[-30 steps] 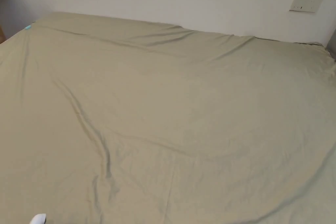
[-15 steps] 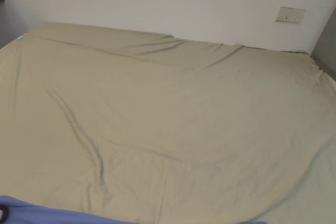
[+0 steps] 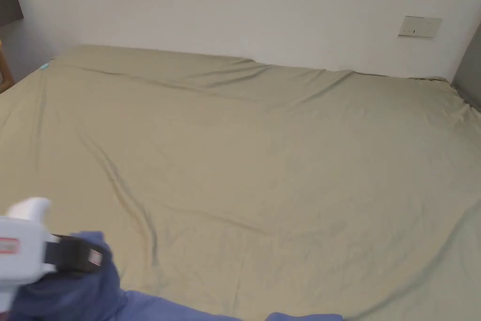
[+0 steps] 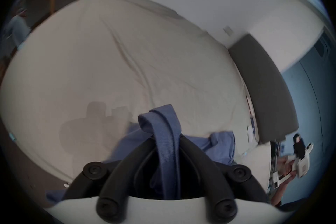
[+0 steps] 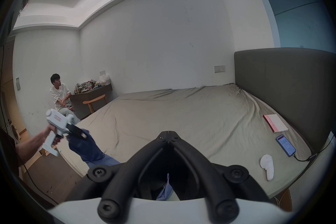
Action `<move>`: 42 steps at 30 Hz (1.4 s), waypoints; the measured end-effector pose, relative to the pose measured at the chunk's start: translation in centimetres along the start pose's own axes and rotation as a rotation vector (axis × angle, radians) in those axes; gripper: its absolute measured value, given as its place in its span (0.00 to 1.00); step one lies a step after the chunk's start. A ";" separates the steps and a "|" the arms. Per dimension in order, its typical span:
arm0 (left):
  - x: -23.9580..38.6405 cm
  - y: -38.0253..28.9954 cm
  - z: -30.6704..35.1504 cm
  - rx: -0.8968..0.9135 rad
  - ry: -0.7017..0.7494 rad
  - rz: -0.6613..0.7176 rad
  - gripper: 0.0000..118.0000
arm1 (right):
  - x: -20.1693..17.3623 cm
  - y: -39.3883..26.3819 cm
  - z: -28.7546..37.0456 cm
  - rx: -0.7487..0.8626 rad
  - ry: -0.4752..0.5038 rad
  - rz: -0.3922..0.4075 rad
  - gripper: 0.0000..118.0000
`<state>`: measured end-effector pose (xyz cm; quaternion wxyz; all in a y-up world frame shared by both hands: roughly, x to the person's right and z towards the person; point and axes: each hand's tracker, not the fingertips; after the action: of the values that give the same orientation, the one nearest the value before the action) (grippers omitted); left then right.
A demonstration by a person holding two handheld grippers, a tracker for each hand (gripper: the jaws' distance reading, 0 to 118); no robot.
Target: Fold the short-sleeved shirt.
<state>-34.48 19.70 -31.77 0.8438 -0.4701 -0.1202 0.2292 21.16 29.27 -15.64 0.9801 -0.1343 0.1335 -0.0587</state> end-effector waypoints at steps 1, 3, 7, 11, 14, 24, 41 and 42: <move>1.1 -0.7 -2.7 -0.055 0.015 -0.034 0.08 | 0.2 -0.3 -0.1 -0.011 0.000 -0.006 0.06; 1.9 -1.9 -7.2 -0.124 0.037 -0.107 0.08 | 0.6 -0.8 0.0 -0.033 -0.009 -0.017 0.06; 2.0 -4.4 -15.3 -0.264 0.092 -0.109 0.08 | 1.3 -1.5 0.6 -0.054 -0.028 -0.033 0.06; 0.7 -5.2 -16.6 -0.184 0.077 -0.062 0.11 | 2.1 -1.9 1.6 -0.058 -0.055 -0.046 0.06; -1.4 -3.1 -15.3 -0.217 -0.073 0.090 0.67 | 2.8 -2.0 2.0 -0.062 -0.064 -0.069 0.06; -0.9 -1.7 -4.5 -0.016 0.165 -0.020 0.94 | 2.9 -2.9 1.8 -0.078 -0.059 -0.092 0.06; 4.1 -10.8 -13.8 -0.320 0.076 -0.223 0.03 | 2.4 -4.5 2.4 -0.136 -0.073 -0.112 0.06; 3.9 -10.6 -13.8 -0.345 0.055 -0.206 0.03 | 2.5 -4.5 2.3 -0.140 -0.070 -0.118 0.06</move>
<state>-22.43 6.69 -30.08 0.7726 -0.5992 -0.1819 0.1048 23.80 25.19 -12.84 0.9672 -0.2122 0.0947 -0.1023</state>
